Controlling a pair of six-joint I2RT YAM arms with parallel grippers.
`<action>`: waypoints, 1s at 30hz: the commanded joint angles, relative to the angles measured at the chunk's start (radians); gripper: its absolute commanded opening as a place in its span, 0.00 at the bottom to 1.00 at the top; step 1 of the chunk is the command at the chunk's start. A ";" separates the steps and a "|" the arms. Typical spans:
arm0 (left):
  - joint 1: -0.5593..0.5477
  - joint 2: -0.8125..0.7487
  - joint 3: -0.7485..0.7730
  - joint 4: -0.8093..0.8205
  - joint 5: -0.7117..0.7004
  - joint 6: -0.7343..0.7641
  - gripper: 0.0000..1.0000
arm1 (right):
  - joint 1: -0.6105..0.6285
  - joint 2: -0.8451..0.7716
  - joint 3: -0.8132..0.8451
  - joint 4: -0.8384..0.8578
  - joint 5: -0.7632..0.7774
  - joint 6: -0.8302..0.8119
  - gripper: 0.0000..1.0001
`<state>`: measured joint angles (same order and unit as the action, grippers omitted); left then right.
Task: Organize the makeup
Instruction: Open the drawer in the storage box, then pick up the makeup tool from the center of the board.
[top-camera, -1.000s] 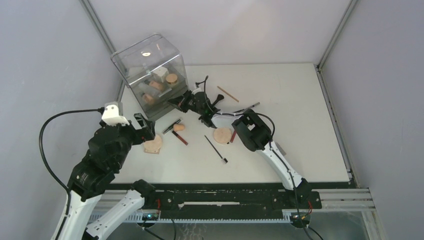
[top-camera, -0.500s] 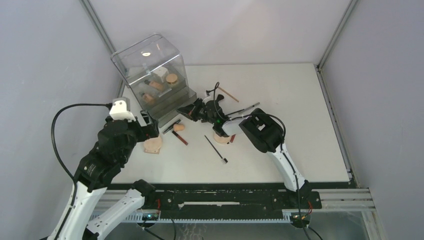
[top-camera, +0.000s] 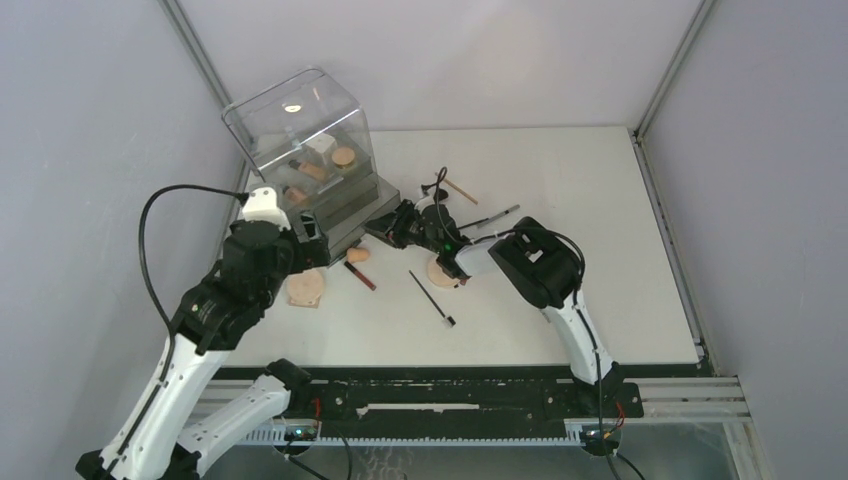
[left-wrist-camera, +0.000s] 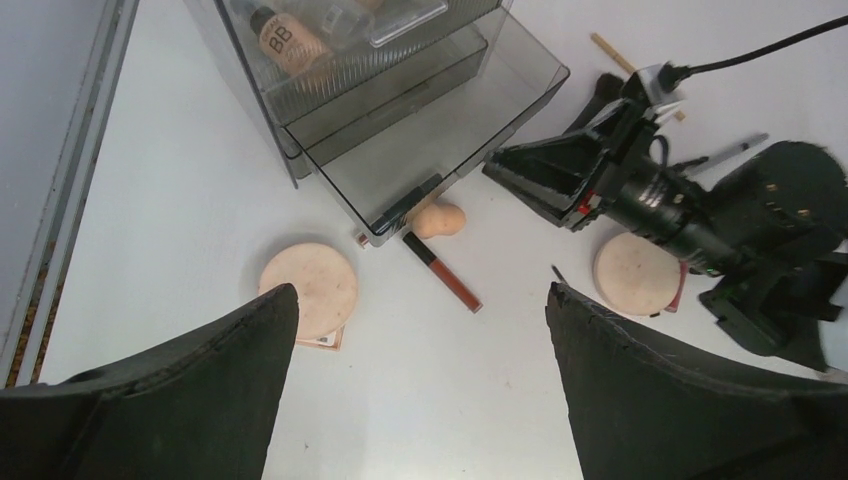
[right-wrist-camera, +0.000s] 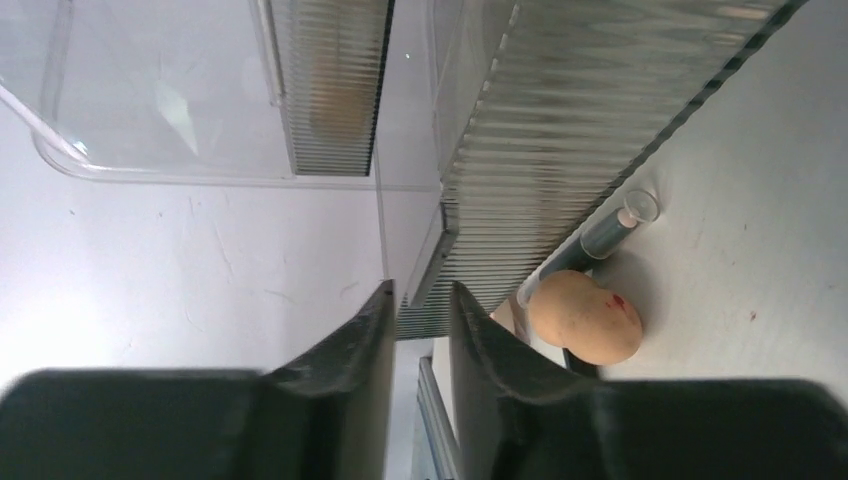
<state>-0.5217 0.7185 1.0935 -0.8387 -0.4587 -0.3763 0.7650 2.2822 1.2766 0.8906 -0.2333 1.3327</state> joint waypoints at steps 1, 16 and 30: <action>0.006 0.038 0.025 0.037 0.014 0.009 0.97 | -0.019 -0.137 -0.032 0.004 -0.015 -0.077 0.40; 0.031 0.045 -0.001 -0.013 -0.072 0.005 0.99 | -0.094 -0.763 -0.445 -0.686 0.161 -0.573 0.61; 0.044 -0.057 -0.326 -0.047 0.063 -0.348 0.92 | -0.164 -0.952 -0.596 -0.856 0.126 -0.678 0.70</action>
<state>-0.4686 0.6529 0.8085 -0.9108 -0.4690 -0.6678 0.6189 1.3079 0.6479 0.0372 -0.0509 0.6918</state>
